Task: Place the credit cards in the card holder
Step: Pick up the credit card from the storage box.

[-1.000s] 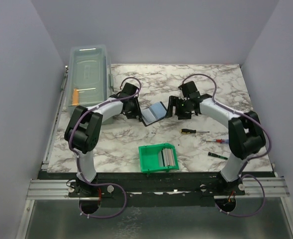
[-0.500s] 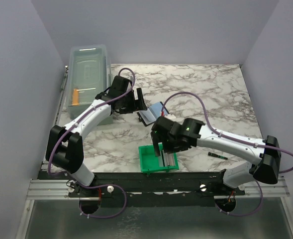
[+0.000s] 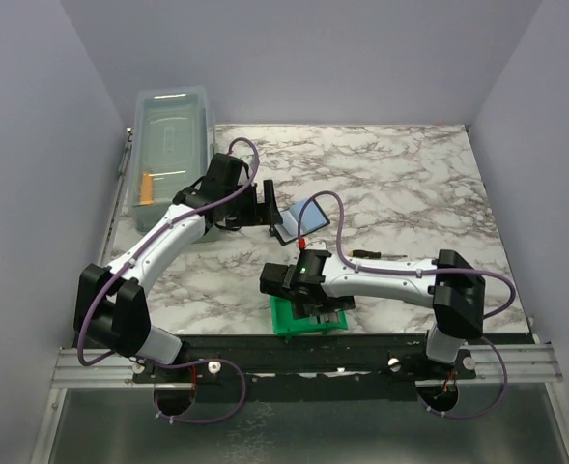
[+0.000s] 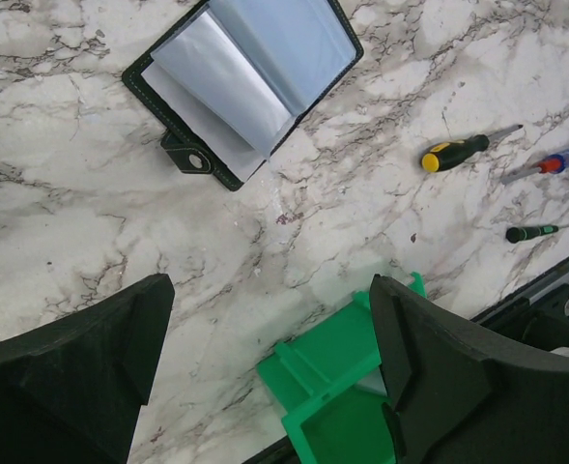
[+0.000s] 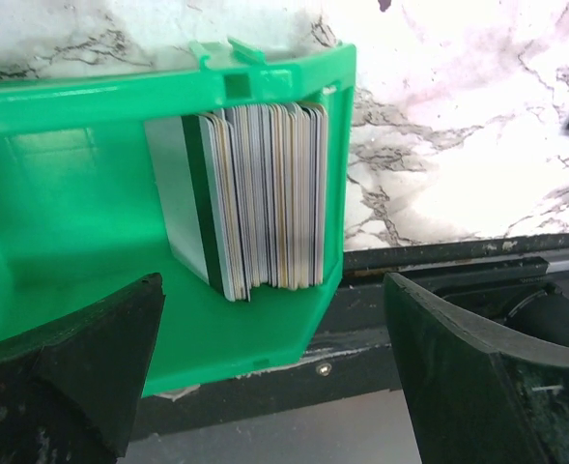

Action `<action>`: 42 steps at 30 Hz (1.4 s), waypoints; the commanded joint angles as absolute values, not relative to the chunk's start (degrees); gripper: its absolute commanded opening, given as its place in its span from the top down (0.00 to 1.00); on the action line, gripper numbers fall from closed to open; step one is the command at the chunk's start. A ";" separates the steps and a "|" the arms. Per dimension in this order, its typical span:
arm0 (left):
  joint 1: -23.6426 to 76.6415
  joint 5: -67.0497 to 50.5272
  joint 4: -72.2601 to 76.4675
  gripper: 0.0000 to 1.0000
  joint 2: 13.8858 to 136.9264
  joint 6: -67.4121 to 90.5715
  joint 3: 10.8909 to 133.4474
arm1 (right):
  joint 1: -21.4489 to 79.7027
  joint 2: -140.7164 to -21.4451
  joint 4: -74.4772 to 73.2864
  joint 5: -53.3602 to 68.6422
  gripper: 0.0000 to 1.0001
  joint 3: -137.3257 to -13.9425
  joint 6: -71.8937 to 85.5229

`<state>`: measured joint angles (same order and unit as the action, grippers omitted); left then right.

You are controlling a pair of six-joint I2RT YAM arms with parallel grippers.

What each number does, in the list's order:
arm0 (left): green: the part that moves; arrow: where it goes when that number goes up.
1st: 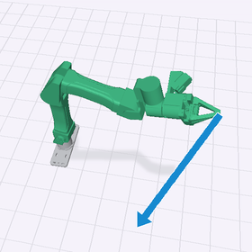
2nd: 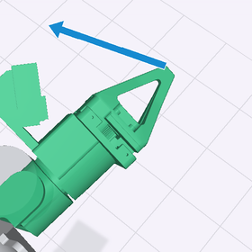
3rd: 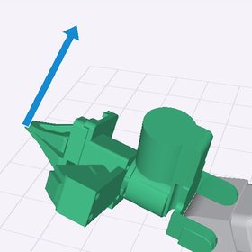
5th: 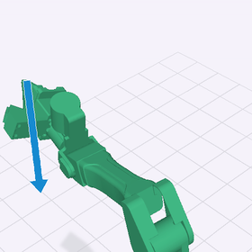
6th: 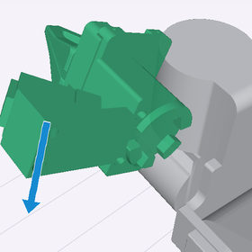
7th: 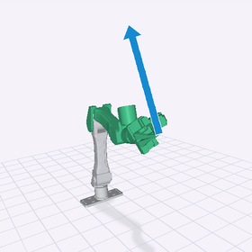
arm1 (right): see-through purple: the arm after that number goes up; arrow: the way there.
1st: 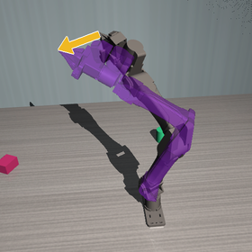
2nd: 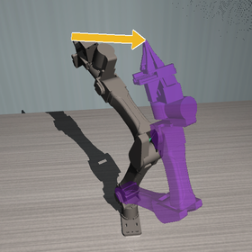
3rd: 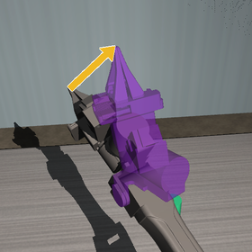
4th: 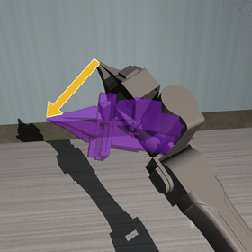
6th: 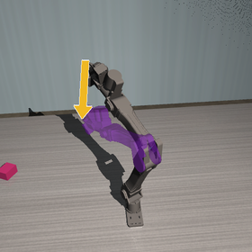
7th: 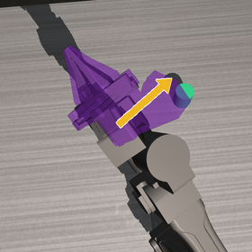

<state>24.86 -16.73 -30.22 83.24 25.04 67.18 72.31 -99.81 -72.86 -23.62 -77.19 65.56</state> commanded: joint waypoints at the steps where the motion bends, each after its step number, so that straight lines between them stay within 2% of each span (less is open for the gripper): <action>1: 24.99 -17.92 -30.69 0.10 81.58 23.38 65.85 | 72.12 -102.77 -71.65 -27.92 0.02 -79.21 65.20; 4: 24.96 -17.78 -30.59 0.10 81.36 23.12 65.68 | 71.44 -104.42 -69.88 -27.71 0.03 -78.64 64.04; 9: 24.92 -17.91 -30.56 0.10 81.13 23.04 65.39 | 70.41 -106.73 -69.52 -28.58 0.12 -78.39 63.38; 21: 24.79 -18.61 -30.27 0.10 81.19 22.87 65.04 | 69.37 -108.87 -72.87 -30.29 0.20 -79.36 64.35; 28: 24.65 -18.89 -30.29 0.10 81.06 22.73 64.95 | 69.36 -108.90 -76.40 -31.33 0.32 -80.43 65.43; 42: 24.46 -19.25 -30.21 0.10 81.08 22.50 64.86 | 69.35 -108.13 -76.03 -31.03 0.49 -81.65 64.21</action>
<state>24.80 -17.63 -30.17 82.72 23.38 65.43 69.56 -108.03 -75.11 -29.08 -81.23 64.07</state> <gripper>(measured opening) 0.901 0.526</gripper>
